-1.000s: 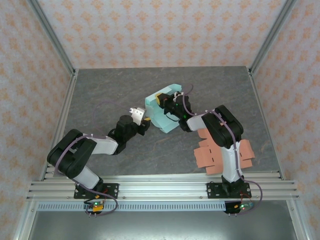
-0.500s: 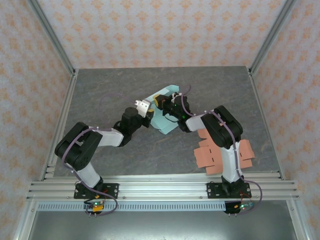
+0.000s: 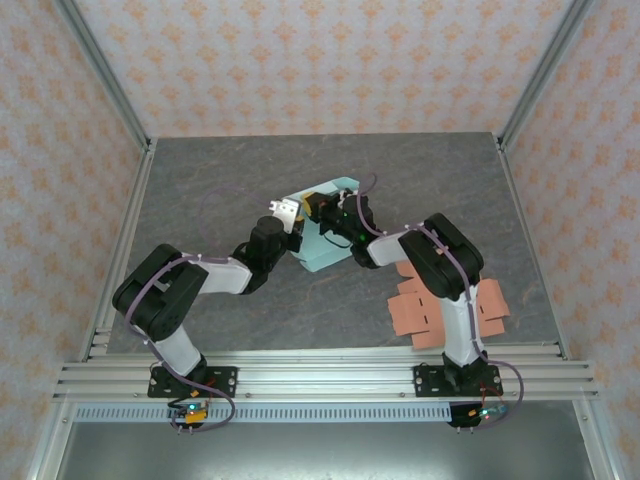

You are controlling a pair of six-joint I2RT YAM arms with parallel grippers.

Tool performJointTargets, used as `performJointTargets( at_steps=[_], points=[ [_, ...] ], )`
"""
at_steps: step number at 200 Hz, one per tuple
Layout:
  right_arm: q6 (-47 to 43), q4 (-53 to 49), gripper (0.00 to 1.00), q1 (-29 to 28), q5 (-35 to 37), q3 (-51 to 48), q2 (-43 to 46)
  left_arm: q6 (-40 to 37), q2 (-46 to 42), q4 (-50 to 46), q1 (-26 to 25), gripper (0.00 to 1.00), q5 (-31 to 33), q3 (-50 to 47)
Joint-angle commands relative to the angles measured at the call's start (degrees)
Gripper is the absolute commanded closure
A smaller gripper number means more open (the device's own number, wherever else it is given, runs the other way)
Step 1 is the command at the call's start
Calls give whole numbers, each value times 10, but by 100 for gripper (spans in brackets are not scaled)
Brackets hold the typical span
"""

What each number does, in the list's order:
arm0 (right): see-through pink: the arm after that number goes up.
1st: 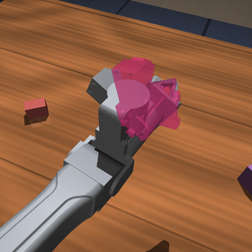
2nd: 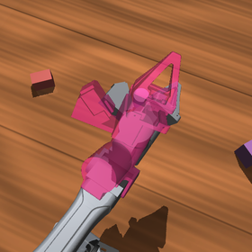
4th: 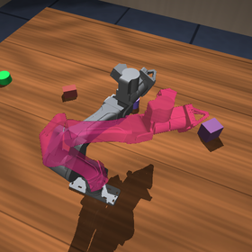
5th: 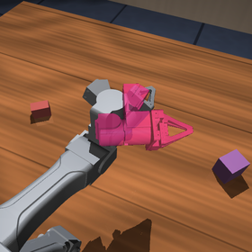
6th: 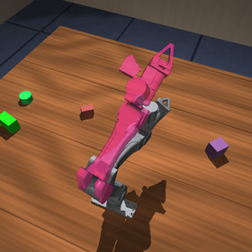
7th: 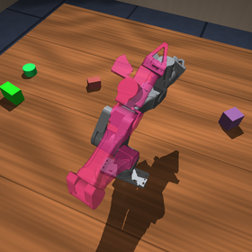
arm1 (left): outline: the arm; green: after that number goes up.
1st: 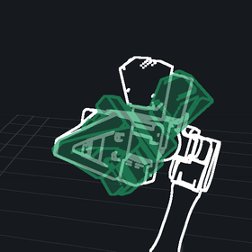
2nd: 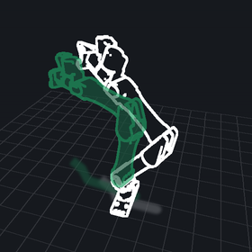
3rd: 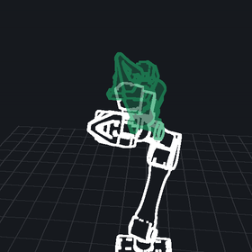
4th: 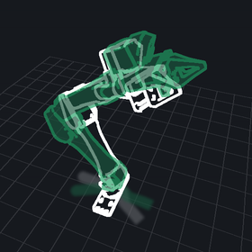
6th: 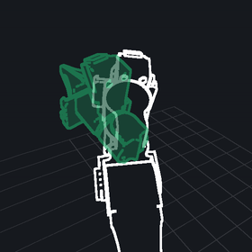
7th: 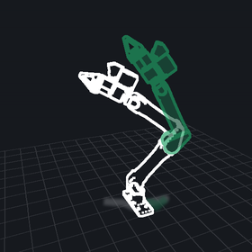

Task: Fold the paper box

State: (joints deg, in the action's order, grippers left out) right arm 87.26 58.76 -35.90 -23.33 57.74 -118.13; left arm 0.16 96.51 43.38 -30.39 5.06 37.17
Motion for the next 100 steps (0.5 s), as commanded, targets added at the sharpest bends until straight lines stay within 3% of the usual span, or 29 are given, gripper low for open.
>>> performJointTargets(
  at_steps=[1, 55, 81, 100],
  points=[
    [8, 9, 99, -23, 0, -34, 38, -2, -2, 4, 6, 81, 86, 14],
    [-12, -21, 99, -40, 15, -40, 62, -9, 29, -4, 6, 87, 48, 55],
    [-14, -28, 99, -41, 29, -39, 60, -9, 47, 30, 6, 69, 35, 58],
    [-28, -44, 99, -34, 36, -37, 65, -1, 46, 70, 7, 66, 26, 37]
  ],
)
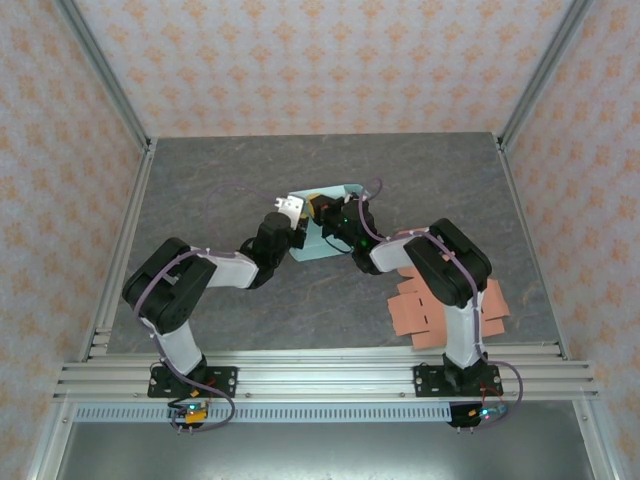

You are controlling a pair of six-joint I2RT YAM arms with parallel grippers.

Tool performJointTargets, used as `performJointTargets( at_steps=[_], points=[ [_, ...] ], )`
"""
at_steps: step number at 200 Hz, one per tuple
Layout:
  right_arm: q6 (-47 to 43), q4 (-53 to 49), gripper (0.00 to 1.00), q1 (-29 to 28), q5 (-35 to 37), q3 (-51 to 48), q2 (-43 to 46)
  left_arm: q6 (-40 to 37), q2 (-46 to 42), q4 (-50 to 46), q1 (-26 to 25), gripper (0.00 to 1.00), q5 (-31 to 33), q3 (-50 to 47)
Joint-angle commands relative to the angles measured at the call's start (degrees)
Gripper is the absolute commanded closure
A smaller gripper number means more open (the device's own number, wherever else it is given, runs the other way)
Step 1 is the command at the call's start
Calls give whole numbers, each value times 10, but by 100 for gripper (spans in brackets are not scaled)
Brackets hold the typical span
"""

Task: Fold the paper box

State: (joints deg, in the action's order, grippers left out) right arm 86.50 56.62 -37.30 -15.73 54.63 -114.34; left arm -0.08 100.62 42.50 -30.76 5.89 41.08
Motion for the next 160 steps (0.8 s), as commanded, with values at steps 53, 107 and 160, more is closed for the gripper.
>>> performJointTargets(
  at_steps=[53, 107, 160],
  points=[
    [-63, -105, 99, 28, -91, 1, 72, 58, -22, 165, 16, 62, -33, -68],
    [-93, -200, 100, 43, -155, 17, 92, 33, -121, 155, 18, 58, -21, -186],
    [-68, -169, 100, 51, -199, 23, 62, 50, -84, 206, 15, 57, -50, -183]
  ],
)
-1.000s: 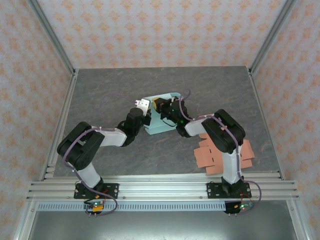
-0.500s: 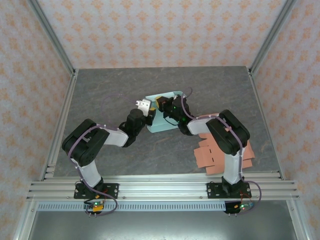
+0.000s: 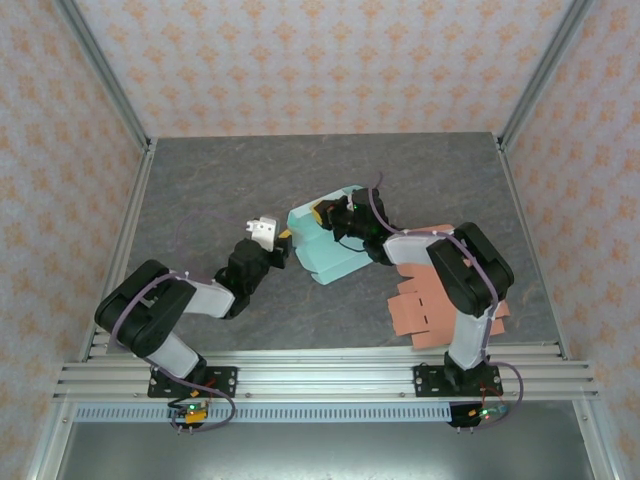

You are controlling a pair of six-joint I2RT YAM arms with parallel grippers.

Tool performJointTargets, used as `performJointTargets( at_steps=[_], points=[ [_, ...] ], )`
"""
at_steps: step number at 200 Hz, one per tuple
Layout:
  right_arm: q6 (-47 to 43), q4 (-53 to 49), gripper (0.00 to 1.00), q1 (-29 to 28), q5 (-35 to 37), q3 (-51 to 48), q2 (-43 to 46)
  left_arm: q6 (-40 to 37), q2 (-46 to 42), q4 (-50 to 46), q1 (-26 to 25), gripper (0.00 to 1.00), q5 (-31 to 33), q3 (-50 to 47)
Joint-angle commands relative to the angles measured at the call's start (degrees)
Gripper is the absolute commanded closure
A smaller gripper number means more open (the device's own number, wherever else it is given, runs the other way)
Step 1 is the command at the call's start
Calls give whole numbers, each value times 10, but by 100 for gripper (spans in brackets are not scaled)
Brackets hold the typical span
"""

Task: Fold the paper box

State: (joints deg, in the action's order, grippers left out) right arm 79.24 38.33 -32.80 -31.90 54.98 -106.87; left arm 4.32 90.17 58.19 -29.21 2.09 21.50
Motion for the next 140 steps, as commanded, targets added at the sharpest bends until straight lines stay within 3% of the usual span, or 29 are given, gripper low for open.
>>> performJointTargets(
  at_steps=[1, 50, 140],
  points=[
    [6, 15, 100, 6, -39, 19, -14, 6, 21, 49, -1, 57, -13, 14],
    [10, 28, 100, 10, -52, 21, -23, -10, 60, 36, -6, 54, -52, 51],
    [46, 95, 100, 13, -56, 2, -49, 36, 161, 76, -42, 57, 32, 103]
  ],
)
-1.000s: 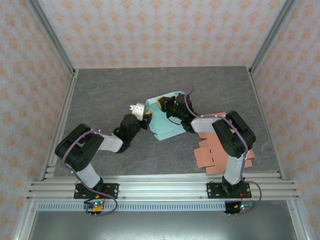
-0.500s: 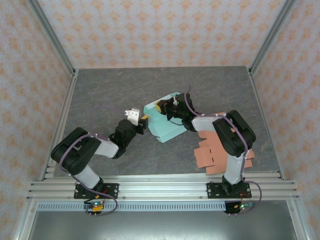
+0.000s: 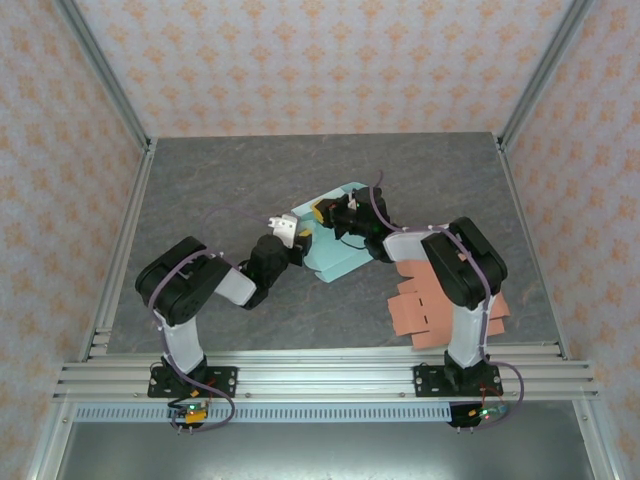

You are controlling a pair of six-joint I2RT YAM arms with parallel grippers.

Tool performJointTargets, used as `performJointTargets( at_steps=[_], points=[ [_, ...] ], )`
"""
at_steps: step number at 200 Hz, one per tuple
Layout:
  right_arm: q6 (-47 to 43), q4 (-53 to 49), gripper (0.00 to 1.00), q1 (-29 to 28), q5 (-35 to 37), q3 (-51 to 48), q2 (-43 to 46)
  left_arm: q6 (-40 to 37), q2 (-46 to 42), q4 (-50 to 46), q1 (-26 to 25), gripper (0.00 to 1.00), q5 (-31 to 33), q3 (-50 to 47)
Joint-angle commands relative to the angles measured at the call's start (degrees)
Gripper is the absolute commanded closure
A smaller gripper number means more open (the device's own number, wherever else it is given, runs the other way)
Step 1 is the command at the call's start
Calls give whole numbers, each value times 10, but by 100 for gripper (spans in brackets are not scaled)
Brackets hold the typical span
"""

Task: Fold the paper box

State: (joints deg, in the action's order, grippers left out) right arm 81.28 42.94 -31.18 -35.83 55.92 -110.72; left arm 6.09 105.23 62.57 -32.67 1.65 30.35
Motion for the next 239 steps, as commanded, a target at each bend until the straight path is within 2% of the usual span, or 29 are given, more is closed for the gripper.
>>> performJointTargets(
  at_steps=[1, 15, 45, 65, 80, 116, 135, 156, 175, 197, 239],
  points=[
    [26, 50, 100, -3, -17, -8, -11, 19, 11, 34, -8, 57, 36, 14],
    [23, 45, 100, -2, -17, -8, -6, 17, 16, 56, -12, 56, 33, 7],
    [-7, 13, 100, -2, -18, -4, 18, 15, 7, 43, -13, 56, 26, 13],
    [-5, 30, 100, -5, -21, -8, 18, 11, -4, 29, -18, 56, 24, 16],
    [10, 50, 100, -17, -18, -23, 15, 11, -9, 1, -20, 56, 37, 27],
    [39, 89, 100, -19, -4, -53, 4, 32, 16, 25, -20, 57, 81, 23],
    [27, 76, 100, -16, 0, -56, 19, 31, 10, 24, -21, 57, 61, 25],
    [13, 57, 100, -14, 0, -51, 30, 14, -5, 68, -25, 55, 17, 5],
    [12, 63, 100, -14, 0, -52, 31, -11, -25, 22, -27, 54, 19, 12],
    [17, 79, 100, -18, -2, -56, 27, -8, -16, 12, -26, 54, 21, 22],
    [10, 63, 100, -31, -32, -36, 25, -2, -16, -22, -36, 53, 67, 38]
  ],
)
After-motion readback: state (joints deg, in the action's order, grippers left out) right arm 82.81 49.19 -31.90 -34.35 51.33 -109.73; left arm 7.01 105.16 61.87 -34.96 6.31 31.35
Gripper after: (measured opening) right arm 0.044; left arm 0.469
